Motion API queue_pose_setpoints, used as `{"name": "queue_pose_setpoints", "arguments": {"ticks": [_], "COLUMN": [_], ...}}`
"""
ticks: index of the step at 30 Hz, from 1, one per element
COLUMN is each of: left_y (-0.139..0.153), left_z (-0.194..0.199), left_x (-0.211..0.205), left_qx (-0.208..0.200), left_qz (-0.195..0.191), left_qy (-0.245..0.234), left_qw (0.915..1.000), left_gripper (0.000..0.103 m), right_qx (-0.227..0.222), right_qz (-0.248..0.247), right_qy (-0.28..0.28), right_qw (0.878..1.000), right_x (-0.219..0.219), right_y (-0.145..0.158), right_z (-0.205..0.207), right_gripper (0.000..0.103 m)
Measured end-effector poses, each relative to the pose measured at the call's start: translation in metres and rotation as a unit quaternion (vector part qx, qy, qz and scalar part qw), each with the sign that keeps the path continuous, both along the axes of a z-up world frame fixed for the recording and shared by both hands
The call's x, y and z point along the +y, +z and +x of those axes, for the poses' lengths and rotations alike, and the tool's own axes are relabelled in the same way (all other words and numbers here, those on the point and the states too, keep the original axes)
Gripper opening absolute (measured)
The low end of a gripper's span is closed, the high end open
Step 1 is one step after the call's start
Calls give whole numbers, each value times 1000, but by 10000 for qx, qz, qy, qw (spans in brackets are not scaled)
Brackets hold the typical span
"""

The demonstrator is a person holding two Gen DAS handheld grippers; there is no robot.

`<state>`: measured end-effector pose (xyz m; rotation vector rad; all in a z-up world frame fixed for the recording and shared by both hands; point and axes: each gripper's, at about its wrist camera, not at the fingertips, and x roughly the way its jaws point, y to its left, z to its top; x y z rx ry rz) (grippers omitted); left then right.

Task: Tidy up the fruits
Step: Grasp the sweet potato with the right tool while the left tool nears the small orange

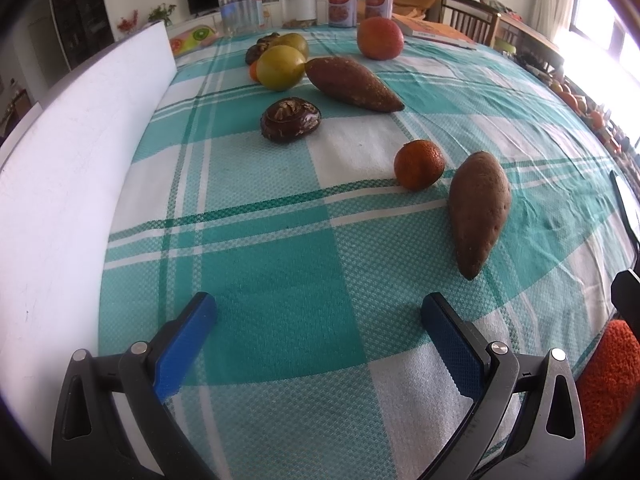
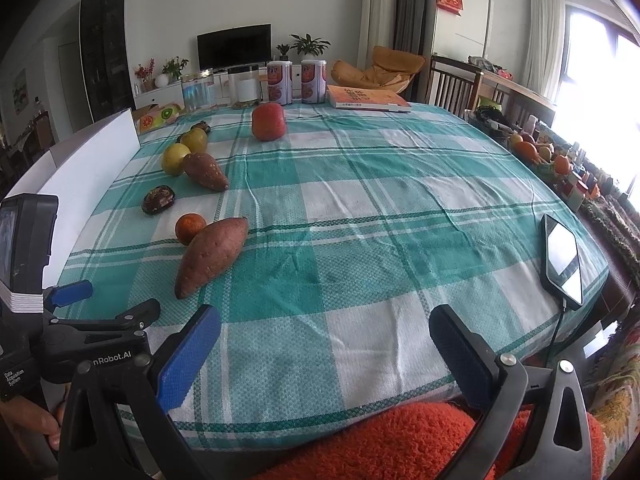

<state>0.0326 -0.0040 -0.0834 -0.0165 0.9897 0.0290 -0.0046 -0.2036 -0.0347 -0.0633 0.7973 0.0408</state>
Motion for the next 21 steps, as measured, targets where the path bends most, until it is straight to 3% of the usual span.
{"name": "queue_pose_setpoints", "arguments": {"ticks": [21], "left_y": [0], "left_z": [-2], "left_x": [1], "left_qx": [-32], "left_qz": [-1], "left_qy": [-104], "left_qw": [9999], "left_gripper": [103], "right_qx": [56], "right_qz": [33], "right_qy": [8], "right_qw": [10000], "right_x": [-1], "right_y": [-2], "right_z": [1], "right_gripper": [103]}}
